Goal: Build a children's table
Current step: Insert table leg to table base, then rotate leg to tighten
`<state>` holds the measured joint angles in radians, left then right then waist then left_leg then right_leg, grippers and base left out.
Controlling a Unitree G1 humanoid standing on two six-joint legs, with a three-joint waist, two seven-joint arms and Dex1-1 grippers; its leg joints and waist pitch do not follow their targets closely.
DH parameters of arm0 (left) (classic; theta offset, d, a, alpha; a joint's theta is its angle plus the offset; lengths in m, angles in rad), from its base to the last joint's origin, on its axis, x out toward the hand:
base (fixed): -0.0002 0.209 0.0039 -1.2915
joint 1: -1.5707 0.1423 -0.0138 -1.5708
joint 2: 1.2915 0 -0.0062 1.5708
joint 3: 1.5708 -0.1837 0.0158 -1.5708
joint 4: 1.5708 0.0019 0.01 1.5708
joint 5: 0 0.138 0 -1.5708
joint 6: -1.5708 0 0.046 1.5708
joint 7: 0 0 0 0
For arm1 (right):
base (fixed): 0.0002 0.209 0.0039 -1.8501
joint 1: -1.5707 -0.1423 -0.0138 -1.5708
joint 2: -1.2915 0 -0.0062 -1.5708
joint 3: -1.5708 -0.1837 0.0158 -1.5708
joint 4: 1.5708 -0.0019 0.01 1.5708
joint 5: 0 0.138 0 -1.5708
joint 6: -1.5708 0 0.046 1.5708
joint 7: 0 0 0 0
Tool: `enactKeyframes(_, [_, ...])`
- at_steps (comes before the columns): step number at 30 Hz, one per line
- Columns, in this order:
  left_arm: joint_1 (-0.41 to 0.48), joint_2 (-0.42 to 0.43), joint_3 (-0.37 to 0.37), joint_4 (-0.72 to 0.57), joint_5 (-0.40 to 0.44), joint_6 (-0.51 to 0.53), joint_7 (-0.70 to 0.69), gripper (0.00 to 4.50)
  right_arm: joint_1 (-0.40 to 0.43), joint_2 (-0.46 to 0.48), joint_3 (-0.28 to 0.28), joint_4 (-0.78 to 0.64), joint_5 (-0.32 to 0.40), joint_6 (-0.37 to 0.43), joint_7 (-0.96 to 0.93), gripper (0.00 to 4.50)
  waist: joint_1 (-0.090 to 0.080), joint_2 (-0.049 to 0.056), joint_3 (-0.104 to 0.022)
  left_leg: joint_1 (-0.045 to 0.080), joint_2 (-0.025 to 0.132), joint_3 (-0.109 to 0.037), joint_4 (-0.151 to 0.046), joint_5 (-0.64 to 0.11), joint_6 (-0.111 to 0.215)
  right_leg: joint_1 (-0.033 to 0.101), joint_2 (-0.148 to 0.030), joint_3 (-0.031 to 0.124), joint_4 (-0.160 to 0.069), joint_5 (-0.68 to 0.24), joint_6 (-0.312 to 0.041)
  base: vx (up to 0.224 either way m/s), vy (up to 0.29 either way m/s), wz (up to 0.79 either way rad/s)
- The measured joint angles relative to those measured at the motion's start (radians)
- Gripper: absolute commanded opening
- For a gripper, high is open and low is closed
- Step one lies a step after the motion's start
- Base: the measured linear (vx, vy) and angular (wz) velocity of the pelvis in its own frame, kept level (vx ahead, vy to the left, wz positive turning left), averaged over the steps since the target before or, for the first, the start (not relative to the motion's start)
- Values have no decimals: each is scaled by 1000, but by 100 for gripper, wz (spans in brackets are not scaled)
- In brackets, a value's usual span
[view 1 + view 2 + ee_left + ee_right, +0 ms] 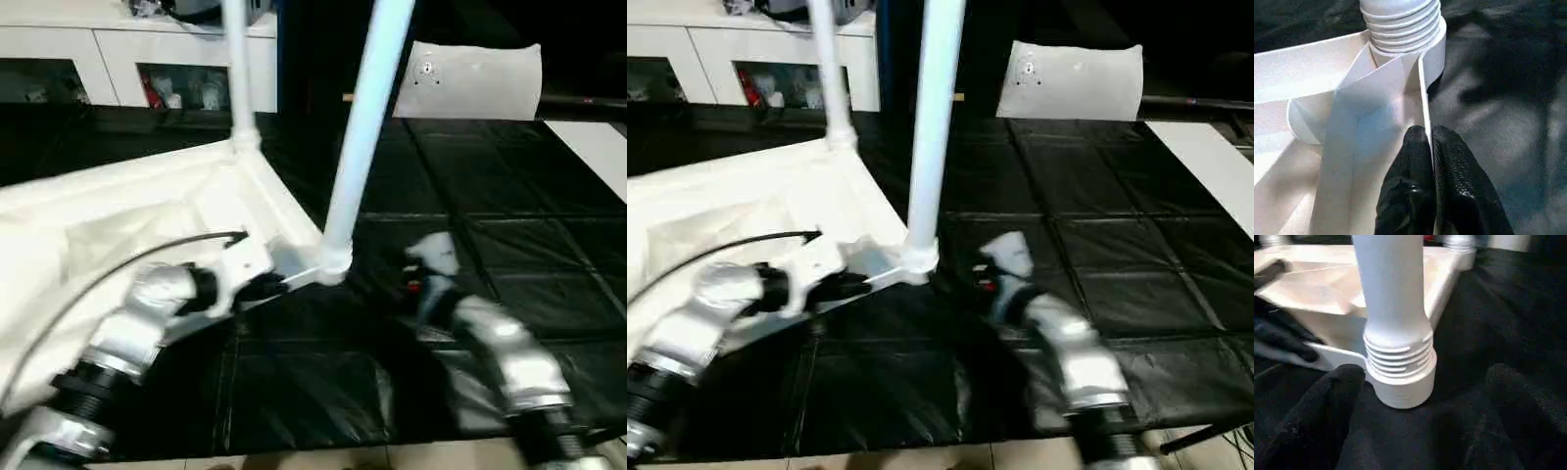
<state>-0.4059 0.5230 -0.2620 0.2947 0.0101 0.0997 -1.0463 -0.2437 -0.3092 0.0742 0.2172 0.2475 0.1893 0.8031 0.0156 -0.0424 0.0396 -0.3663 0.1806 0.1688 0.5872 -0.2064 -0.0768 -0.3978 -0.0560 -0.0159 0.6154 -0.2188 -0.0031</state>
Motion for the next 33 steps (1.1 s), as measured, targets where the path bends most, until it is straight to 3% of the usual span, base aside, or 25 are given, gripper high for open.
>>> enactKeyframes(6, [-16, 30, -26, 38, -34, -69, -139, 0, -8, -72, 38, -11, 15, 4, 130, 444, 22, 0, 0, 0, 0, 1, 1, 4, 7, 0, -1, 0, 1, 0, -1, 0, 0, 0])
enactKeyframes(12, [-39, 43, -51, 75, -37, -127, -218, 0, -49, -122, 95, -10, 15, 4, 260, 444, 31, -2, 0, 1, 0, 1, 4, 4, 7, 2, -1, 0, 2, 1, -2, 0, 0, 0])
enactKeyframes(15, [-52, 43, -56, 96, -37, -145, -241, 0, -71, -119, 129, 4, 12, 4, 303, 417, 31, -2, 0, 0, 0, 1, 5, 5, 8, 2, -1, 0, 3, 3, -1, 0, 0, 0])
enactKeyframes(23, [-63, 41, -66, 110, -38, -163, -282, 0, -118, -97, 142, 75, 16, 3, 360, 348, 44, -5, -1, 1, 0, 1, 6, 6, 9, 1, -2, 0, 5, 3, -2, 0, 0, 0])
enactKeyframes(27, [-63, 42, -66, 112, -38, -164, -283, 0, -146, -95, 150, 111, 16, 3, 366, 331, 44, -7, -1, 1, 0, 1, 8, 6, 9, 1, -2, 0, 8, 3, -2, 0, 0, 0])
enactKeyframes(28, [-63, 42, -66, 112, -38, -164, -283, 0, -150, -95, 152, 116, 16, 2, 370, 304, 44, -7, -1, 1, 0, 1, 8, 6, 8, 1, -2, 0, 9, 3, -2, 0, 0, 0])
enactKeyframes(33, [-63, 42, -66, 113, -37, -164, -293, 0, -162, -85, 151, 148, 16, -6, 386, 264, 44, -11, -1, 1, 0, 1, 9, 5, 7, 1, -2, 0, 10, 3, -2, 0, 0, 0])
